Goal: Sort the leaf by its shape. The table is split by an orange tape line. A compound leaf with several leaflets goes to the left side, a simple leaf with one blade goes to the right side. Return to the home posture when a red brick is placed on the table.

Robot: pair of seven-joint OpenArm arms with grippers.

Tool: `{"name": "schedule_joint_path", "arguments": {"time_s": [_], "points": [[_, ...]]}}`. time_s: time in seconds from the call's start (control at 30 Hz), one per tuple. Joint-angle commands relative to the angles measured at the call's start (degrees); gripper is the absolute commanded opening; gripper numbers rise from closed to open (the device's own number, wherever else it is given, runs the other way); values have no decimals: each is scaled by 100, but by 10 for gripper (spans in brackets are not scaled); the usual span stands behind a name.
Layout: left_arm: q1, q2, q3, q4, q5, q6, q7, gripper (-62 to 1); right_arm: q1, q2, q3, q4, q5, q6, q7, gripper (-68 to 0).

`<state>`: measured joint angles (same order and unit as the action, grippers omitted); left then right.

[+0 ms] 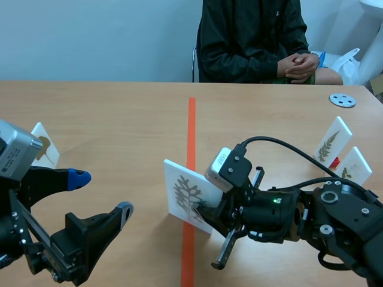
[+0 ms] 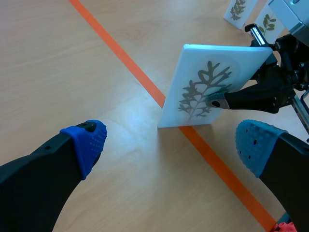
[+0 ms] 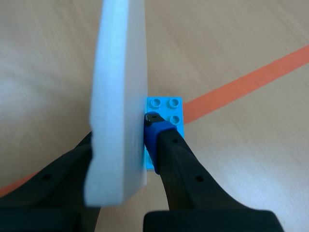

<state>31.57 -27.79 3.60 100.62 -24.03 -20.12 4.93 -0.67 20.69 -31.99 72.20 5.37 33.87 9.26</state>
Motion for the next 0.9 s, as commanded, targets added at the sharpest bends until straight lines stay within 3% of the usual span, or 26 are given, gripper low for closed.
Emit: {"name": "schedule_joint_path", "arguments": {"time_s": [0.0, 0.27, 0.53, 0.87], "points": [[-15, 31, -42, 149, -31, -13, -83, -37, 83, 76, 116, 96, 63, 7, 188, -662], [-15, 31, -42, 149, -28, -13, -83, -37, 46, 76, 623, 544, 155, 125, 184, -662], [-17, 31, -42, 149, -28, -13, -85, -37, -350, 76, 1532, 1176, 361, 203, -2, -653], [-31, 31, -42, 149, -31, -13, -107, -37, -970, 72, 2859, 1427, 1051, 199, -393, -653]]}}
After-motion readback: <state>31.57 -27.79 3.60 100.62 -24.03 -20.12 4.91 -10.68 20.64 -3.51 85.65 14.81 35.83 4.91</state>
